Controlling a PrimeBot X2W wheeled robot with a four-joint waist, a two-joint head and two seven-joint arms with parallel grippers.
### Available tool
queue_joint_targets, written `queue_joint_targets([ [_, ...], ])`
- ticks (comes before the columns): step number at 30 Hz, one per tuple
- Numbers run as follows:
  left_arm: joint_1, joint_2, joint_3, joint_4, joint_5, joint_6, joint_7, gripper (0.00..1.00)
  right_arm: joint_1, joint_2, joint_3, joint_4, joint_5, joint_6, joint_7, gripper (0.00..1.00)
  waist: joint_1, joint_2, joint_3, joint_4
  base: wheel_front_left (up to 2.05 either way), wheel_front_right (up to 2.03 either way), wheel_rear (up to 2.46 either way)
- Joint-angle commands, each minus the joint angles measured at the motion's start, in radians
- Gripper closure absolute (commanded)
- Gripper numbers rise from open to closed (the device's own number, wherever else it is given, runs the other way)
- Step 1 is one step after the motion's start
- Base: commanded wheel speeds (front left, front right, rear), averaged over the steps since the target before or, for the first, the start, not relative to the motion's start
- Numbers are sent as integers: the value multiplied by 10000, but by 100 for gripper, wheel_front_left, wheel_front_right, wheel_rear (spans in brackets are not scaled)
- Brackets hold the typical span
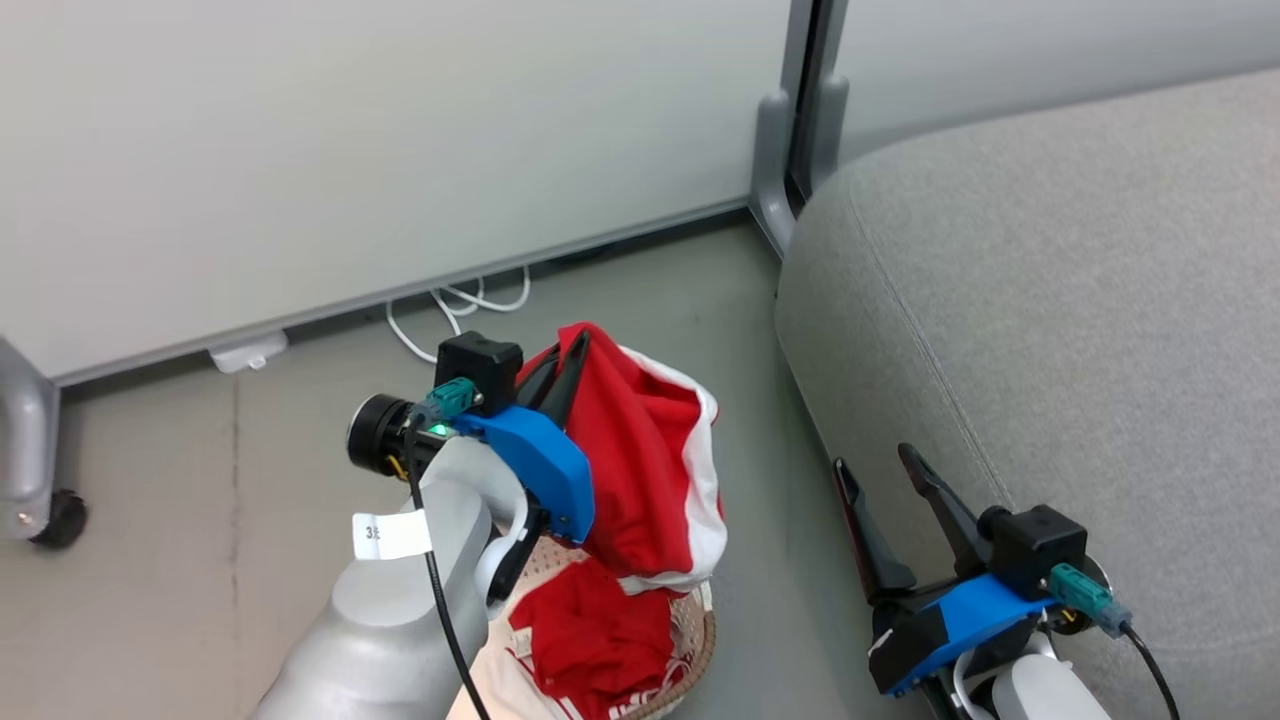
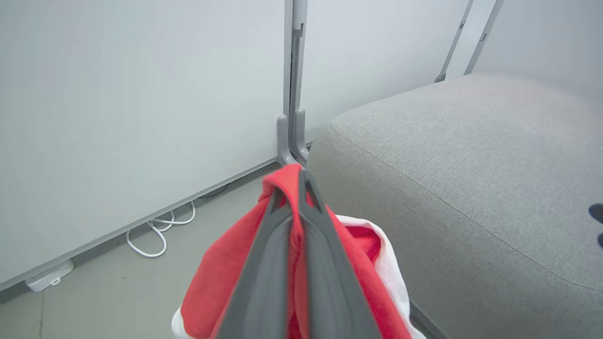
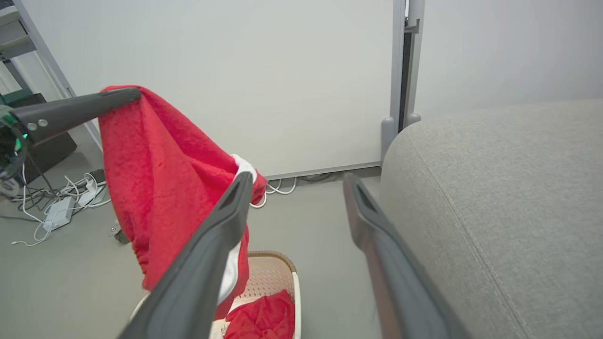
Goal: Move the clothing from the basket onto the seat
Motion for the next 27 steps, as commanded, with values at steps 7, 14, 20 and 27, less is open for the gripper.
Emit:
queue_joint_targets([
  [7,-527,-24,-750,-503,-392,-23,-227,100,427,-24,135,-269,-58,2,319,0,4,-1,-809,416,0,0,0],
  [14,-639,-27,-1055,-580,-658,-22,-329,100,486,-24,152,-488,-105,1,446,0,4,-1,-828,430,0,0,0],
  [20,-625,-27,-1276,-615,-975,67,-411,100,465,-25,319,-590,-111,1,571,0,4,-1,-773,441,0,0,0],
  [27,-828,-28,-1650,-647,-1192,148,-426,100,-422,-25,1273,-471,-21,1,874,0,4,-1,-639,444,0,0,0],
])
